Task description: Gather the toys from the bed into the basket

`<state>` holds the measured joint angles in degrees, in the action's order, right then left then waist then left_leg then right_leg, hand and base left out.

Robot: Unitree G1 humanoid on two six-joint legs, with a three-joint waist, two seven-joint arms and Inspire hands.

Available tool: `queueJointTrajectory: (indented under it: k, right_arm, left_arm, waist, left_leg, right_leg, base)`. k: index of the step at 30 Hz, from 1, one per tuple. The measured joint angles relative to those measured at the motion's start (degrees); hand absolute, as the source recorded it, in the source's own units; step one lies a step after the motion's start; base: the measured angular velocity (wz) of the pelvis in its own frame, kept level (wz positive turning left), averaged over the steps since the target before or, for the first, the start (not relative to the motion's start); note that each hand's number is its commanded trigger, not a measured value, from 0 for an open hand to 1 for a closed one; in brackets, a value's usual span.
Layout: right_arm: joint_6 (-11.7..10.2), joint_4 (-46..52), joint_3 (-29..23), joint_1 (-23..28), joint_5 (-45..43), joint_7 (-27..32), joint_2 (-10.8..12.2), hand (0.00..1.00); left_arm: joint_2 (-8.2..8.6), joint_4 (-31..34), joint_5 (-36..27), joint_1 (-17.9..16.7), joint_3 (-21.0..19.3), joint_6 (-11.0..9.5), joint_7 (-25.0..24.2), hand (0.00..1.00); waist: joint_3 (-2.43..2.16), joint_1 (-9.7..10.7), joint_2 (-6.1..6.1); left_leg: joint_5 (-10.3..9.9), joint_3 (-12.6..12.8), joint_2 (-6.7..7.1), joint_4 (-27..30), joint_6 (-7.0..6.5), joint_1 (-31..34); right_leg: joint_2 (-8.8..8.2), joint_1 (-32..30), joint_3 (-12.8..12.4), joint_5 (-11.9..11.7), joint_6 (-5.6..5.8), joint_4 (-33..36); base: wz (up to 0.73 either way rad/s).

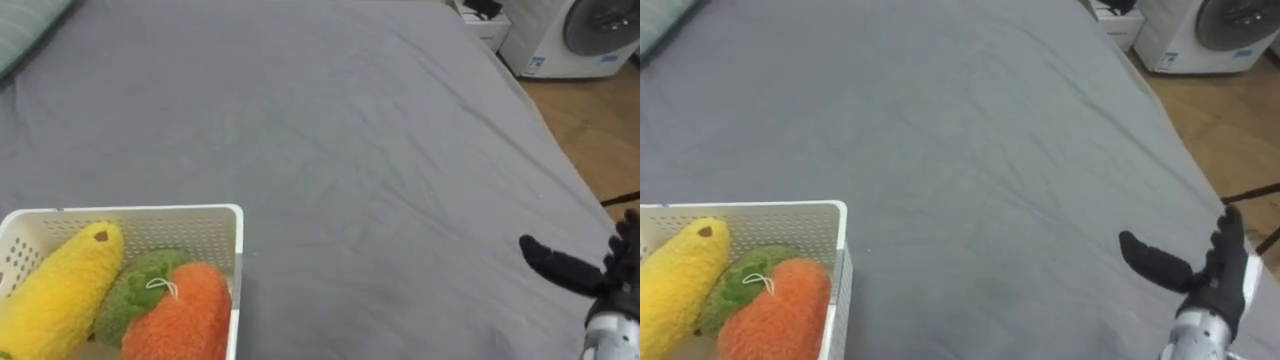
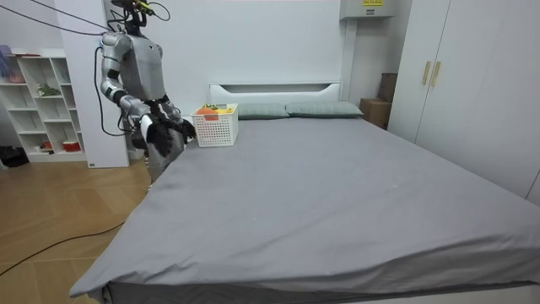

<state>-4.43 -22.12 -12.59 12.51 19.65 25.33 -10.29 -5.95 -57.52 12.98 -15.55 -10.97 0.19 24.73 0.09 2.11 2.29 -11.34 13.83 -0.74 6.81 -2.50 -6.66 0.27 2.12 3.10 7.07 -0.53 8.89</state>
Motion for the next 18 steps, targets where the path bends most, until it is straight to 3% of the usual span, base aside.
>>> queueJointTrajectory:
  k: [9, 16, 18]
  right_arm:
    - [-0.3, -31.3, -0.1, -0.3, 2.8, -1.7, 0.9, 0.0]
    - [1.1, -45.0, 0.2, 0.1, 2.6, -7.3, 1.8, 0.0]
    - [2.7, -47.2, 1.6, 0.1, 2.5, -10.1, 2.0, 0.0]
  left_arm:
    - [0.0, 0.1, 0.3, -1.0, -0.3, 0.0, -0.4, 0.0]
    - [0.04, -0.7, 0.9, -1.1, -1.5, 0.1, -2.4, 0.0]
    - [0.04, -1.4, 2.3, -1.0, -2.3, 0.6, -3.0, 0.0]
  waist:
    - [0.12, 0.8, 0.05]
    - [0.02, 0.5, -0.28]
    - [-0.08, 0.4, -0.36]
  left_leg:
    - [-0.1, -0.4, 0.15, 0.0, -0.03, -0.2]
    - [-0.2, -0.5, 0.21, 0.0, 0.0, -0.8]
    - [-0.2, -0.5, 0.22, 0.0, 0.01, -1.0]
  right_leg:
    - [-0.14, 0.8, 0.2, 0.3, 0.1, -0.2]
    - [-0.17, 1.1, 0.3, 0.6, 0.13, -0.2]
    - [-0.17, 1.0, 0.3, 0.7, 0.1, -0.2]
  base:
    - [0.02]
    - [0.0]
    - [0.0]
